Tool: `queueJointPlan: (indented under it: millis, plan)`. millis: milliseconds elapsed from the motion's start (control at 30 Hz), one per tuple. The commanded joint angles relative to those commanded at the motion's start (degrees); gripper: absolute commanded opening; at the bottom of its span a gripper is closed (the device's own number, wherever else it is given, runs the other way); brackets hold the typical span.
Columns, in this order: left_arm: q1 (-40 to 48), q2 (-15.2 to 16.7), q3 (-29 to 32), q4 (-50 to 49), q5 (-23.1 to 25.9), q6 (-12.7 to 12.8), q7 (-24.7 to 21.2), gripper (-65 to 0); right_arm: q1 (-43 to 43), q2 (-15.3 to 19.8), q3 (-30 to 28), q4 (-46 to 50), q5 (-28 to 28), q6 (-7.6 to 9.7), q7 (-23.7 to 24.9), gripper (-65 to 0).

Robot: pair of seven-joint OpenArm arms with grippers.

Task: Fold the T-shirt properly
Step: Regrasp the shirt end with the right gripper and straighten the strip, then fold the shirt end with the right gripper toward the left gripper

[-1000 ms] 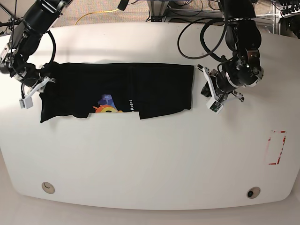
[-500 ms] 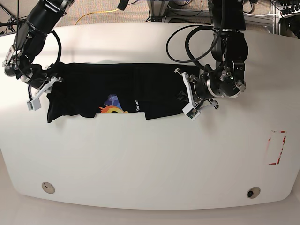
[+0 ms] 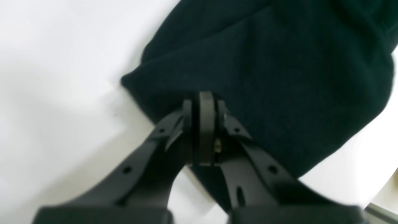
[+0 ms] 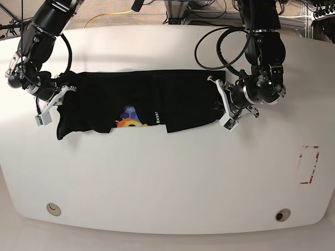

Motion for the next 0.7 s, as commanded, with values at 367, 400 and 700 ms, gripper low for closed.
queueJointPlan:
  millis: [367, 400, 700]
  plan:
    - [-0.26, -0.62, -0.09, -7.56, 0.09, 0.0, -0.26, -63.9, 0.44, 0.18, -0.09, 0.53, 0.35, 0.0, -0.26, -65.0]
    - [-0.26, -0.62, -0.09, -8.7, 0.09, 0.0, -0.35, -63.9, 0.44, 0.0, -0.09, 1.32, 0.26, 0.0, -0.35, -65.0]
    - [-1.49, -0.62, -0.18, -15.56, 0.09, 0.0, -0.35, -63.9, 0.18, -0.88, -0.09, 6.15, 0.53, 0.0, -2.46, -65.0]
